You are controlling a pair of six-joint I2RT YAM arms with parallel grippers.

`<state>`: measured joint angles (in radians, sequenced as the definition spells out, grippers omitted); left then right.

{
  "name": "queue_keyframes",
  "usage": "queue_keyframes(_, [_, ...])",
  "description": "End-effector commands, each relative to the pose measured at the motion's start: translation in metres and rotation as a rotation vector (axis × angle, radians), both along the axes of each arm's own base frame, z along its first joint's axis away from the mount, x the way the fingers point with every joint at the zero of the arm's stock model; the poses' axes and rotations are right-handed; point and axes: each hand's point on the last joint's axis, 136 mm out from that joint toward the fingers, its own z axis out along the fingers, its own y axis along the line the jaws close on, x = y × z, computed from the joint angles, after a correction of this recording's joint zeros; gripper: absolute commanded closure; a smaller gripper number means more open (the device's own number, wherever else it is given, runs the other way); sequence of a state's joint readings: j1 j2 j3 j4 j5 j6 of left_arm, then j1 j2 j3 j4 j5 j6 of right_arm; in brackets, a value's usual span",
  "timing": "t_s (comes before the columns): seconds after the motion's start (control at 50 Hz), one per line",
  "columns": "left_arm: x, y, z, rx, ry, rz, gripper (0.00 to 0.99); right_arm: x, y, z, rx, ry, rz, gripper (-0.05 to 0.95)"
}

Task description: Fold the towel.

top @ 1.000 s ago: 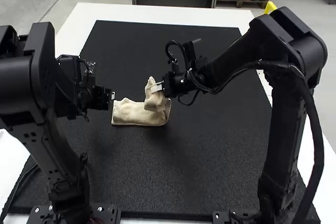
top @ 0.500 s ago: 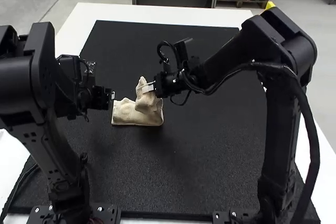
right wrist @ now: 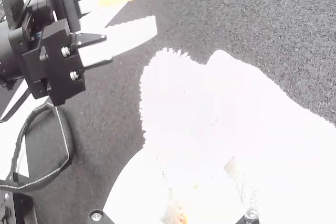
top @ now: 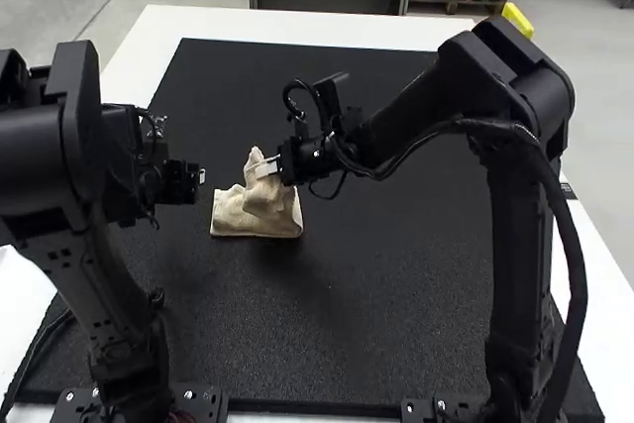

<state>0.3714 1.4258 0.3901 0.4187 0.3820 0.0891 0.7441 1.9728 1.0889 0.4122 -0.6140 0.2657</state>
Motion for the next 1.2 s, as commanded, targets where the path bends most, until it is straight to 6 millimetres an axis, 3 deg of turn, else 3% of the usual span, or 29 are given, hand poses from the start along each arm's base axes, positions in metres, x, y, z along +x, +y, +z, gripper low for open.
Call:
queue_keyframes(0.0, [0.004, 0.014, 0.013, 0.024, -0.037, 0.035, 0.095, -0.002, 0.016, 0.014, 0.040, -0.013, 0.030, 0.92])
queue_keyframes(0.5, [0.004, 0.018, 0.014, 0.030, -0.039, 0.042, 0.095, -0.005, 0.039, 0.011, 0.050, -0.008, 0.061, 0.92])
queue_keyframes(0.62, [0.003, 0.018, 0.012, 0.029, -0.036, 0.042, 0.095, -0.005, 0.040, 0.008, 0.048, 0.001, 0.059, 0.71])
queue_keyframes(0.68, [0.002, 0.020, 0.012, 0.031, -0.036, 0.047, 0.095, -0.004, 0.040, 0.007, 0.051, 0.006, 0.056, 0.51])
queue_keyframes(0.76, [0.002, 0.022, 0.012, 0.031, -0.036, 0.053, 0.095, -0.002, 0.042, 0.010, 0.060, -0.005, 0.053, 0.33])
queue_keyframes(0.88, [0.002, 0.023, 0.012, 0.031, -0.036, 0.056, 0.095, 0.003, 0.046, 0.016, 0.080, -0.028, 0.049, 0.25])
queue_keyframes(1.0, [0.001, 0.023, 0.012, 0.033, -0.034, 0.055, 0.095, 0.006, 0.050, 0.019, 0.087, -0.034, 0.051, 0.08])
queue_keyframes(1.18, [0.002, 0.023, 0.012, 0.033, -0.034, 0.053, 0.095, 0.013, 0.047, 0.020, 0.088, -0.035, 0.037, 0.08])
